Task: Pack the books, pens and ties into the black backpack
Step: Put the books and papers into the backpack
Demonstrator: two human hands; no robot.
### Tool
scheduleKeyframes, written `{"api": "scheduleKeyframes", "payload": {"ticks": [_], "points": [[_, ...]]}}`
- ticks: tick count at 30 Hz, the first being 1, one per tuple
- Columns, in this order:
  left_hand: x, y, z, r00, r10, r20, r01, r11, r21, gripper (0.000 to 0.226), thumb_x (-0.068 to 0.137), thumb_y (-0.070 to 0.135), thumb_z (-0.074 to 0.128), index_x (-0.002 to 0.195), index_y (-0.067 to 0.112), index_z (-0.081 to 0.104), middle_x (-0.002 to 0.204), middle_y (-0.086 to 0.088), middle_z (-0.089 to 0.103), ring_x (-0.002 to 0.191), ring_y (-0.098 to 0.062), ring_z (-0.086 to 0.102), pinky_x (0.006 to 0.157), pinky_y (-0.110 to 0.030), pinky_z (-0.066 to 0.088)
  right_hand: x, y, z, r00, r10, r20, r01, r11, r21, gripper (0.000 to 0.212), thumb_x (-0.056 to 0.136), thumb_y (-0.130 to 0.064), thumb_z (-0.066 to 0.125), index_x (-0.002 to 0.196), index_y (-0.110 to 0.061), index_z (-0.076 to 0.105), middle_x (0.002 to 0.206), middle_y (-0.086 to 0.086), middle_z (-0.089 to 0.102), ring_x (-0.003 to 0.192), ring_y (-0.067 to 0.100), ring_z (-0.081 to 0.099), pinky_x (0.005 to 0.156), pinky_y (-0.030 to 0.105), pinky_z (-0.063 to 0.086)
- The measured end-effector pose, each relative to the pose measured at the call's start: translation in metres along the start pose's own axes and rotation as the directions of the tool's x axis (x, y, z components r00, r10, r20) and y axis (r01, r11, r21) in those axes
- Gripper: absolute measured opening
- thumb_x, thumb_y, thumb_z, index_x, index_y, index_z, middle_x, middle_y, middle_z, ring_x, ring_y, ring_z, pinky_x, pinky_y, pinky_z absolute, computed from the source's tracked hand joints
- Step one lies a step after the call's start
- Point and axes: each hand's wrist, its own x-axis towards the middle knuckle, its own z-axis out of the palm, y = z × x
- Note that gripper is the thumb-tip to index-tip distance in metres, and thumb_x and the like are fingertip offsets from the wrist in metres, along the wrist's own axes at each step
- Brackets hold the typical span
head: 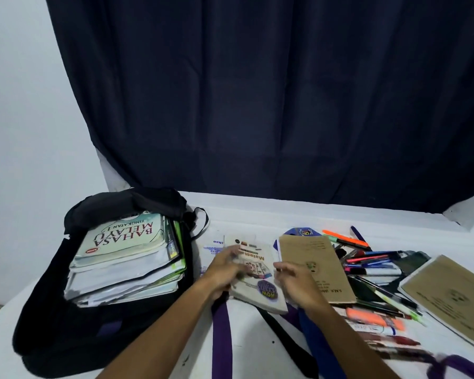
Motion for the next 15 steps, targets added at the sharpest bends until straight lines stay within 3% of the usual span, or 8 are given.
{"api": "scheduleKeyframes", "payload": {"ticks": [1,3,5,7,8,10,15], "points": [[0.000,-0.004,0.000,1.000,-0.020,-0.024,0.020,1.000,0.008,0.053,0.080,-0.012,0.062,0.127,0.014,0.056,0.114,-0.010,0.066,0.074,-0.021,0.063,0.055,-0.027,0.046,0.002,0.006,0.004,1.000,0.026,0.010,-0.026,0.999,-0.037,0.028,0.094,-0.005,0.054,0.118,-0.010,0.066,0.108,0.003,0.066,0.084,0.003,0.060,0.067,0.013,0.045],[0.000,-0.010,-0.004,0.997,-0.069,-0.041,0.065,0.994,-0.088,0.058,0.075,-0.020,0.056,0.125,0.010,0.060,0.103,-0.016,0.070,0.076,-0.027,0.063,0.065,-0.032,0.042,0.003,0.012,0.007,0.998,0.066,0.014,-0.065,0.996,-0.058,0.026,0.092,-0.004,0.056,0.114,-0.012,0.068,0.117,0.003,0.063,0.094,0.010,0.059,0.078,0.020,0.047],[0.001,-0.007,-0.006,0.995,-0.096,-0.020,0.089,0.969,-0.231,0.058,0.076,-0.024,0.051,0.123,0.009,0.059,0.100,-0.018,0.070,0.086,-0.032,0.065,0.072,-0.035,0.048,0.006,0.013,0.005,0.996,0.088,-0.032,-0.088,0.996,0.002,0.025,0.091,-0.003,0.057,0.110,-0.014,0.070,0.113,0.004,0.064,0.081,0.008,0.058,0.064,0.015,0.047],[-0.002,0.000,-0.007,0.998,-0.069,0.009,0.068,0.939,-0.338,0.058,0.079,-0.026,0.047,0.123,0.010,0.057,0.100,-0.018,0.068,0.085,-0.033,0.066,0.063,-0.033,0.057,0.010,0.010,0.000,0.986,0.158,-0.055,-0.150,0.981,0.126,0.024,0.089,-0.003,0.059,0.106,-0.015,0.072,0.108,0.005,0.066,0.081,0.013,0.061,0.062,0.022,0.053],[-0.005,0.004,-0.009,0.998,-0.050,0.036,0.059,0.925,-0.375,0.058,0.081,-0.026,0.046,0.124,0.011,0.057,0.101,-0.018,0.067,0.085,-0.033,0.066,0.058,-0.034,0.058,0.012,0.007,-0.002,0.977,0.214,-0.027,-0.203,0.954,0.222,0.025,0.089,-0.003,0.059,0.106,-0.015,0.072,0.107,0.006,0.068,0.086,0.020,0.064,0.067,0.032,0.058],[-0.014,0.012,-0.015,0.997,-0.008,0.083,0.043,0.902,-0.430,0.057,0.082,-0.026,0.046,0.124,0.012,0.056,0.106,-0.020,0.067,0.087,-0.035,0.066,0.055,-0.035,0.058,0.014,-0.004,-0.004,0.961,0.260,0.092,-0.274,0.864,0.423,0.027,0.087,0.000,0.059,0.109,-0.012,0.070,0.102,0.012,0.072,0.085,0.028,0.067,0.068,0.040,0.058],[-0.042,0.032,-0.061,0.994,0.109,0.015,-0.089,0.875,-0.477,0.054,0.083,-0.025,0.047,0.120,0.012,0.059,0.100,-0.015,0.072,0.089,-0.031,0.068,0.068,-0.032,0.061,0.010,-0.056,0.020,0.982,0.081,0.172,-0.168,0.794,0.585,0.028,0.084,0.009,0.059,0.105,-0.006,0.068,0.096,0.017,0.073,0.072,0.024,0.071,0.051,0.026,0.056]]}}
